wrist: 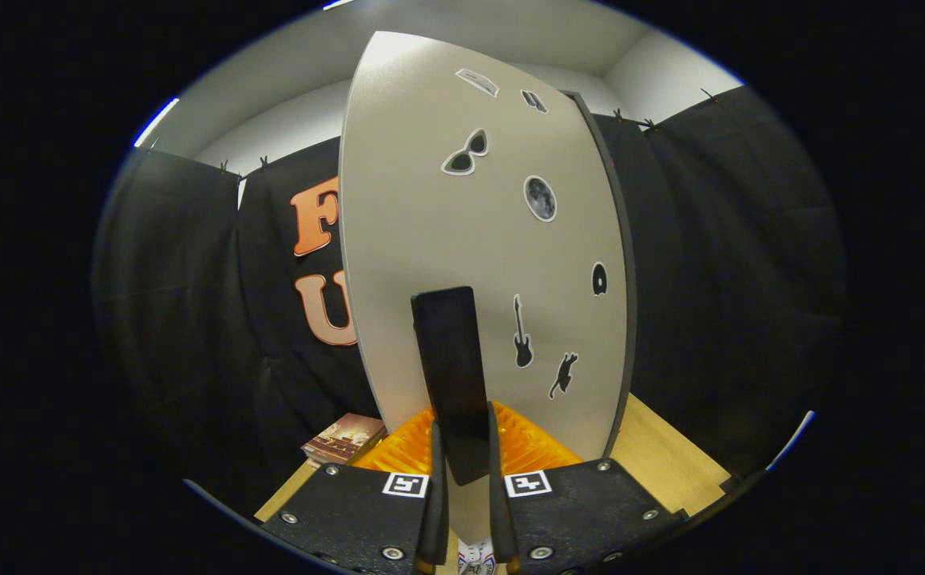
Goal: Open the shoe cabinet door, grab the shoes and put them into the shoe cabinet, then close the shoe cabinet door.
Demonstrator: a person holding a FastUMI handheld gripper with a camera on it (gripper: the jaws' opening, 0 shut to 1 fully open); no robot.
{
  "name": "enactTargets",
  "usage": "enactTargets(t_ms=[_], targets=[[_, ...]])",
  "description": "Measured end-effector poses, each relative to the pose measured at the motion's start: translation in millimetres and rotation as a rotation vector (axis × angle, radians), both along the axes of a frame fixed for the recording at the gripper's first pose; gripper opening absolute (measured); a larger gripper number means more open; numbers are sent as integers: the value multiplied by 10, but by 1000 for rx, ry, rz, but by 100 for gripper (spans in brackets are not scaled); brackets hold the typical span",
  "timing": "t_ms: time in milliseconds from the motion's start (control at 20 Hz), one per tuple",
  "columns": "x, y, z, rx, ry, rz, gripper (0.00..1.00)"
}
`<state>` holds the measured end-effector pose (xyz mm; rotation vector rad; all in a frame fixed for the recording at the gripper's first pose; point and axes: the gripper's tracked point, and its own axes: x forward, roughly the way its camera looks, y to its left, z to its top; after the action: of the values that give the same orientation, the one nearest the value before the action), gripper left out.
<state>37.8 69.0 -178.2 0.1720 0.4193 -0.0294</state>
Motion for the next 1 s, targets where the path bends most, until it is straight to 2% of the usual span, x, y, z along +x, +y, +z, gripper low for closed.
enactTargets(t_ms=[350, 650, 1000], targets=[[-179, -352, 44, -38, 9, -102, 19], [-394, -671, 35, 47, 22, -166, 16], [-679, -1361, 36, 104, 18, -281, 12]])
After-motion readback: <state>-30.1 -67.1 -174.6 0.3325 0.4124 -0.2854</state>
